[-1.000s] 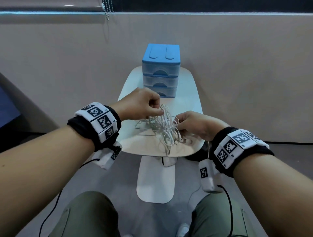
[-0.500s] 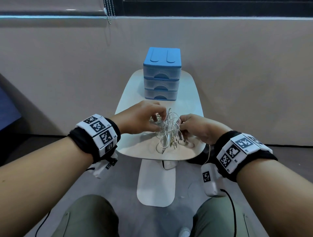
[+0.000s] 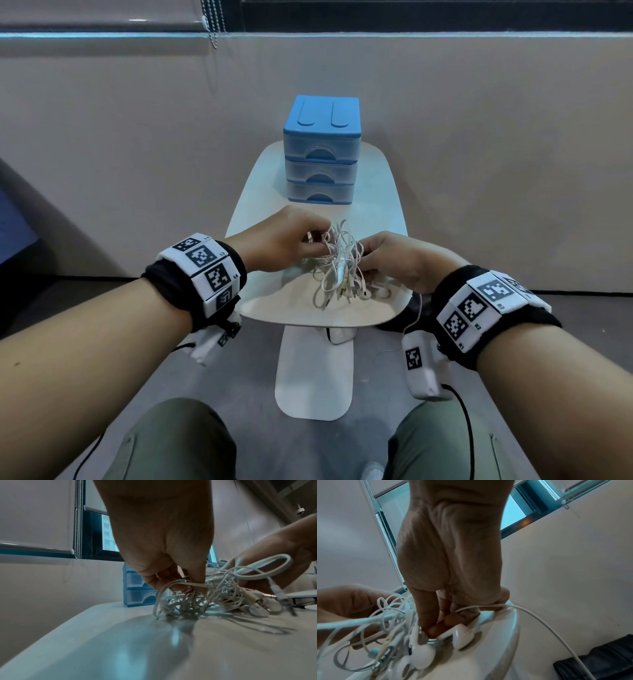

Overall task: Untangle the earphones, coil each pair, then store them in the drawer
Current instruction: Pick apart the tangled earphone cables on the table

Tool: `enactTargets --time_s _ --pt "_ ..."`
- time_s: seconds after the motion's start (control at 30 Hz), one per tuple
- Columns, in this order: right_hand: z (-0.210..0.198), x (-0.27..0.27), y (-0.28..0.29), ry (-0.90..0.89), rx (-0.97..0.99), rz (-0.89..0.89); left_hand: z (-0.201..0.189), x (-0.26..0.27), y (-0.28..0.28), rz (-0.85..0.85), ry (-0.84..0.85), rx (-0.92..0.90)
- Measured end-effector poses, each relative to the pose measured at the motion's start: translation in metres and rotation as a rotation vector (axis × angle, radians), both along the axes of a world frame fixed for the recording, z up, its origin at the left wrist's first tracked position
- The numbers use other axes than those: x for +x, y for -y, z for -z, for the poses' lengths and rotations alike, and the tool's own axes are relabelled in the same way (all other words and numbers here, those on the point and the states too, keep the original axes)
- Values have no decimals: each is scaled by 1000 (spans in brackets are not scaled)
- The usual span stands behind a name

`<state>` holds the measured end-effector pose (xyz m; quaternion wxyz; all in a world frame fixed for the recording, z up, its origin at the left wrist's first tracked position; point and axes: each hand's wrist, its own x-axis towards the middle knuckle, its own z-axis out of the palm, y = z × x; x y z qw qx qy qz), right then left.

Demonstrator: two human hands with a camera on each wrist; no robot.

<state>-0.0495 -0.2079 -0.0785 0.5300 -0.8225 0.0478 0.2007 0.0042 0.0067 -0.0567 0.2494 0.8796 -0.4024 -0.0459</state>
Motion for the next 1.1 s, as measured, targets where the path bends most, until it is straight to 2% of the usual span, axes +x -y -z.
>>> enactTargets --time_s 0.2,0.3,0.57,0.63,0.93,1.1 --pt "0 4 -1 -30 25 11 1 -7 6 -184 -70 -141" --pt "1 5 -2 -35 17 29 1 -8 6 -229 -55 -150" --pt "-2 -1 0 -33 91 -23 2 -15 10 -220 219 -37" --pt "-2 -2 1 -12 64 -35 2 -14 13 -228 190 -2" --pt "0 -3 2 16 108 -32 -3 -21 19 -185 -136 14" --pt "0 -4 3 13 159 16 -1 -22 22 -195 -204 33"
